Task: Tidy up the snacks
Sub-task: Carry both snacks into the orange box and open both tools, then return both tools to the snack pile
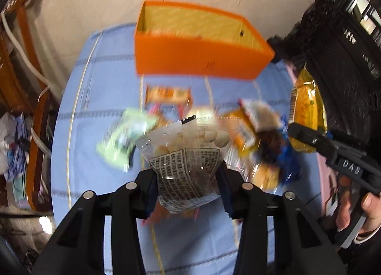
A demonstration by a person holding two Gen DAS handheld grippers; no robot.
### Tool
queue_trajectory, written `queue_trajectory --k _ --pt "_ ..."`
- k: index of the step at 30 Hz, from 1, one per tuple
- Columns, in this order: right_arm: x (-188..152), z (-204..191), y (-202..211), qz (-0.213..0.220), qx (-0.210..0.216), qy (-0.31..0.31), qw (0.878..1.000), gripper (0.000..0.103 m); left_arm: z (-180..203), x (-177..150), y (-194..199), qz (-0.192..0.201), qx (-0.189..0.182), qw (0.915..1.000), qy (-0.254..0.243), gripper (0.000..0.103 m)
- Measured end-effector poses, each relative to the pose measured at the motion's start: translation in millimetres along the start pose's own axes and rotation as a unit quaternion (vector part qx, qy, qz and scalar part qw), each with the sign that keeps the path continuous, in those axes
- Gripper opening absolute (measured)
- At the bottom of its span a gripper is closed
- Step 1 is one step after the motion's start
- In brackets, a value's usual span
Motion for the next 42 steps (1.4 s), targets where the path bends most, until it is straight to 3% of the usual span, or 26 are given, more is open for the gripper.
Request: queue_trajectory --k 8,10,16,18,19,20,22,23,29,32,42 --pt "103.4 18.8 7.2 0.056 0.005 -0.012 0.998 0.038 19.2 127.1 6.3 0.05 0.022 0.9984 -0.011 0.042" --pt "131.3 26.7 1.8 0.065 0.007 -0.017 0.998 0.038 19.5 156.3 0.0 0.052 0.019 0.9984 -0.008 0.042" --pt "196.5 52.2 -35.5 0.067 -0.02 -0.037 0.997 0.039 17.0 226.0 -40.6 0.053 0.064 0.9965 -0.011 0.045" --pt "208.6 60.0 -55.9 0.058 -0.028 -0.041 0.997 0.042 14.4 239.9 -55.7 0.048 0.068 0.9965 -0.007 0.055" --pt "213.6 63.4 -63.2 0.055 -0.032 -0.043 0.997 0.043 12.7 245.6 -61.7 0.047 0.066 0.9967 -0.002 0.073" --pt "218.4 67.4 -70.4 0.052 -0.036 -0.046 0.997 0.053 10.6 250.4 -66.4 0.05 0.067 0.9965 0.004 0.096" --pt "222.2 75.6 -78.6 0.052 -0.058 -0.056 0.995 0.073 6.4 252.5 -68.4 0.063 0.075 0.9951 0.015 0.099" --pt "221.3 76.8 -76.8 0.063 -0.069 -0.058 0.994 0.077 4.6 253.3 -69.5 0.063 0.069 0.9955 0.015 0.099" --pt "194.6 87.1 -67.2 0.076 -0.052 -0.072 0.993 0.079 -15.8 228.3 -71.9 0.053 0.07 0.9959 0.022 0.099" --pt "167.7 93.9 -59.7 0.072 -0.045 -0.084 0.993 0.085 -27.3 205.3 -64.3 0.049 0.068 0.996 0.029 0.099" --pt "54.9 99.7 -28.9 0.037 -0.05 -0.122 0.991 0.091 -36.8 106.6 -38.9 0.026 0.077 0.9963 0.029 0.099"
Point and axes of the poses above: each gripper's, at about its wrist camera, not at the fingertips, and y roughly against the way its jaws point, z to its right, x to its top, the point moved 4 cm from there along -y, roughly the way its jaws point, and after that the axes turned 7 degrees about -z, right-handed, at the moved point
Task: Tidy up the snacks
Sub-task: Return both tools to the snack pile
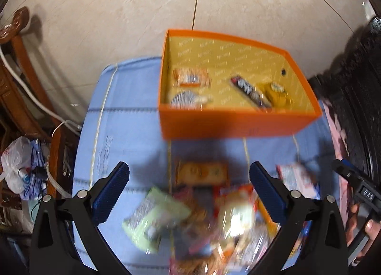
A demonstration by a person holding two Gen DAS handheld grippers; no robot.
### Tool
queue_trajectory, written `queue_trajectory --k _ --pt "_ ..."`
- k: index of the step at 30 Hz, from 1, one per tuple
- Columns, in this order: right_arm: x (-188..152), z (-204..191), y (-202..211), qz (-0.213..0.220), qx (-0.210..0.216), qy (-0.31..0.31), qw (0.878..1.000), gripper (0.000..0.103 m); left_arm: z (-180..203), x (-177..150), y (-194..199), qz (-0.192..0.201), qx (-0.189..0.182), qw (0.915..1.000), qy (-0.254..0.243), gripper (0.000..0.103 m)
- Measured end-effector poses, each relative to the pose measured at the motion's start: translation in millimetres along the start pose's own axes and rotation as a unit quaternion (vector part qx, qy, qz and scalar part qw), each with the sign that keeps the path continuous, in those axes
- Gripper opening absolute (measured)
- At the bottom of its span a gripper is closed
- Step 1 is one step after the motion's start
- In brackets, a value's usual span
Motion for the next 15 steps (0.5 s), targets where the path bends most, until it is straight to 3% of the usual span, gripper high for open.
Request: queue_trajectory --k 5,15 --pt "-49.2 3.5 13.5 -0.013 -0.005 0.003 1.0 0.095 -10.0 -58.8 5.5 -0.022 0.018 0.9996 -0.005 0.099" --pt "-148.9 -9.3 2.3 -0.089 -0.011 0.048 0.995 0.095 -9.3 -165.1 -12.7 -0.084 0.01 0.9964 -0.01 0.099"
Point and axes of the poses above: each gripper's, at about its wrist camera, not at the fingertips, and y roughly against the way its jaws point, z to its right, x to its top, the point moved 4 cm from there along -y, roughly the way its jaws point, and after that the axes turned 7 degrees about -z, right-handed, at the moved point
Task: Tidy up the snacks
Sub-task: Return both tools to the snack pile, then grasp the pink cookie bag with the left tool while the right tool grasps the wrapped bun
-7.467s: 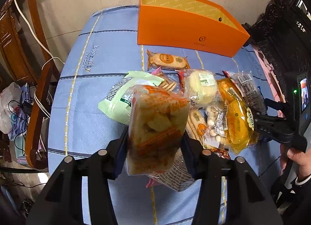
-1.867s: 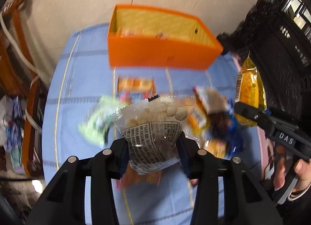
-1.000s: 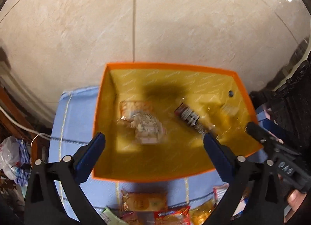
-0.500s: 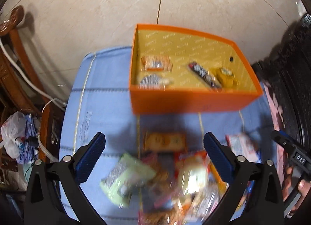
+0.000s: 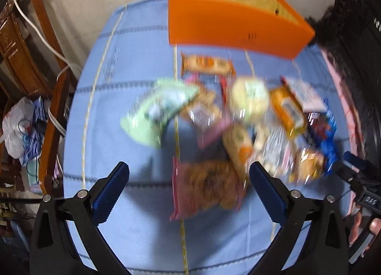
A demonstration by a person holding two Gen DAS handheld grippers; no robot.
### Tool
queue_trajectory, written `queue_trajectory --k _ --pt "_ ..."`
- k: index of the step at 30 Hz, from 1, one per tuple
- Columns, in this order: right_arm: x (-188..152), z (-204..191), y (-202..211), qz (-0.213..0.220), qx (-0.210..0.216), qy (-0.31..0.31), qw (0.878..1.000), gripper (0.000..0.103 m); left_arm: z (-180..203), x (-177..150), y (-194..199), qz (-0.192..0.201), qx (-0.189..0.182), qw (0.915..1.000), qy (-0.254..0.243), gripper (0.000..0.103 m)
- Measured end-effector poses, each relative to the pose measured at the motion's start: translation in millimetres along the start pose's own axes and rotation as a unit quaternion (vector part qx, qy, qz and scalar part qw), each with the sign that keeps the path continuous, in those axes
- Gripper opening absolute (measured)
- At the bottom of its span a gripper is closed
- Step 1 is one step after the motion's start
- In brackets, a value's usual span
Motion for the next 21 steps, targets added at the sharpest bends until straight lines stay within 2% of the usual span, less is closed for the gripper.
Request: queue_trajectory --k 8,16,21 --pt "-25.9 0.1 5.3 -0.01 0.003 -0.005 1.0 0.096 16.3 -34.7 -40.6 -0.042 -0.003 0.999 -0.017 0.099" --pt "-40.8 13.1 5.5 -0.02 -0.006 -0.025 0.999 0.096 36.1 -42.4 -63.3 -0.064 -0.005 0.9973 -0.034 0.099" --pt "-43.2 12.3 4.1 -0.022 -0.007 -0.027 0.999 0.096 35.5 -39.0 -74.8 -0.056 0.005 0.998 -0.029 0.099"
Point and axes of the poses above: each gripper's, at about its wrist camera, not at the fingertips, and y roughly against the way its jaws point, z to its right, x to its top, the point moved 4 cm from there along -y, roughly the way its jaws point, and after that the axes turned 7 degrees about -z, right-handed, at the moved point
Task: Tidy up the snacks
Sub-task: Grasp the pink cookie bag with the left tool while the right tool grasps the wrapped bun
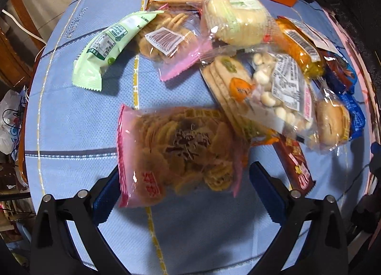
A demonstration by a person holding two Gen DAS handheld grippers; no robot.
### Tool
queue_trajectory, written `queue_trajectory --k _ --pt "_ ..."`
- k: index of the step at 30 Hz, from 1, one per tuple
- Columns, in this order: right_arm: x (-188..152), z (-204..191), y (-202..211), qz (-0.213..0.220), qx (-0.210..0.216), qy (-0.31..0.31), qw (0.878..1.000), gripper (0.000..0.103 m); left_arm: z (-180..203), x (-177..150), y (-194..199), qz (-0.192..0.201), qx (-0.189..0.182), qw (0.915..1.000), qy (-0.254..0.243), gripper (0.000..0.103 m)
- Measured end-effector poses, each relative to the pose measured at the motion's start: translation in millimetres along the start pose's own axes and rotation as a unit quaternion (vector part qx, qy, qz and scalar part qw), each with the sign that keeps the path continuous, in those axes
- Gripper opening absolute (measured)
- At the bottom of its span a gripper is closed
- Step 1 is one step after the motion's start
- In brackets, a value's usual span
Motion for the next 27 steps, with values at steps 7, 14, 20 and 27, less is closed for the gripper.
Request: queue_trajectory --k 7,14,20,27 --pt "3.1 -5.6 -6.1 -0.004 0.001 0.008 1.0 0.096 -8.9 1.8 2.9 0.015 -0.001 0.9998 -0.012 0.073" --pt "8.9 -29.8 -18.4 -0.003 -0.017 0.076 0.997 0.096 -19.6 -8.5 18.1 0.007 -0.002 0.9999 -0.014 0.061" --pt "18.9 -49.2 -32.5 -0.001 -0.068 0.181 0.981 0.095 -42.8 -20.2 22.0 -0.008 -0.01 0.9999 0.006 0.061" --pt "33.3 -43.5 -53.4 -0.039 -0.052 0.203 0.977 0.094 -64.1 -31.7 22.2 -0.012 -0.02 0.9994 0.027 0.061"
Point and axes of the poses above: each gripper's, at about its wrist camera, not at the fingertips, and y roughly against the way its jaws point, z to its right, x to its top, the point moved 4 cm from there along -y, roughly the way its jaws point, and after that the axes turned 7 degrees about -z, right-handed, at the moved point
